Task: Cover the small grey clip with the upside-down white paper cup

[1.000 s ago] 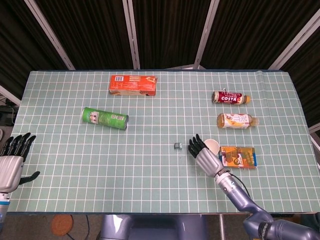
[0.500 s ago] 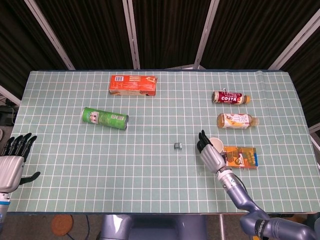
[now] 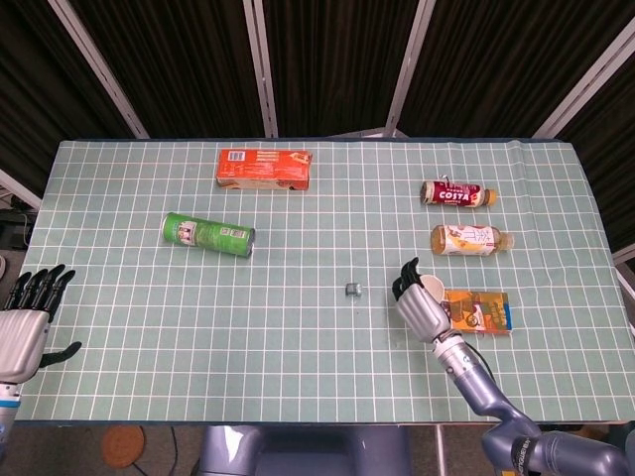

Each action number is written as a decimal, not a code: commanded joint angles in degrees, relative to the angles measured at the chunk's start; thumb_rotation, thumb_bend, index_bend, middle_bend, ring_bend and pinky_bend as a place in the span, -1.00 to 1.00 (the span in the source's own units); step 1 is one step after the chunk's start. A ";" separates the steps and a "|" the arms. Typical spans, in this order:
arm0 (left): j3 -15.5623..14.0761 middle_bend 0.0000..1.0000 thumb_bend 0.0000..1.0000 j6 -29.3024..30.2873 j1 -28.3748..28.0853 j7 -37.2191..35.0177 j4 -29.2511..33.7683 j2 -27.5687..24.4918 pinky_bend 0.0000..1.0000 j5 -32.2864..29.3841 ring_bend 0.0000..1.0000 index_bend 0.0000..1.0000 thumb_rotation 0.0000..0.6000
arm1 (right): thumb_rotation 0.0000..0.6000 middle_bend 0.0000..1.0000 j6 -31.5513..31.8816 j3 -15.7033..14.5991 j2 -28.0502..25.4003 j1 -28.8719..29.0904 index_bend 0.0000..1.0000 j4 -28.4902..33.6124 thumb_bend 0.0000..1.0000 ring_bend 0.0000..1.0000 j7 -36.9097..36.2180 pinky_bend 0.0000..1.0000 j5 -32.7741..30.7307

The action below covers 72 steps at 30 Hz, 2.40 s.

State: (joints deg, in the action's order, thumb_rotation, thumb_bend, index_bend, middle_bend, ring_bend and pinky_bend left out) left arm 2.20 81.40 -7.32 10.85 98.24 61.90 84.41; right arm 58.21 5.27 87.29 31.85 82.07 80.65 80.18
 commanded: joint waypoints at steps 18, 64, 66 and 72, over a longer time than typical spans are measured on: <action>-0.63 -1.00 -1.00 0.58 0.23 -1.92 0.56 -1.15 -1.00 1.27 -1.00 -1.00 1.00 | 1.00 -0.24 -3.25 -0.88 -4.76 1.75 -0.49 12.18 -0.63 -0.62 -66.25 -0.67 3.54; -0.51 -1.00 -1.00 -0.62 -0.46 -0.02 0.05 -0.09 -1.00 -0.32 -1.00 -1.00 1.00 | 1.00 -1.00 -8.79 -8.06 -1.53 5.67 -1.00 14.28 -0.69 -1.00 -25.31 -1.00 7.36; -0.39 -1.00 -1.00 -0.78 -0.51 -0.14 -0.11 -0.08 -1.00 -0.69 -1.00 -1.00 1.00 | 1.00 -1.00 -9.20 -7.62 0.21 6.30 -1.00 11.92 -0.69 -1.00 -22.33 -1.00 7.35; -0.34 -1.00 -1.00 -1.00 -0.65 -0.31 -0.23 -0.12 -1.00 -0.88 -1.00 -1.00 1.00 | 1.00 -1.00 -8.76 -6.91 2.19 6.22 -1.00 9.86 -0.67 -1.00 -18.02 -1.00 5.26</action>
State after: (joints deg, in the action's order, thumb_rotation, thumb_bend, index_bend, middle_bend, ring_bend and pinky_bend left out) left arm 1.86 80.41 -7.96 10.54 98.00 61.78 83.53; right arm 49.43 -1.96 88.97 37.99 92.30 61.90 86.08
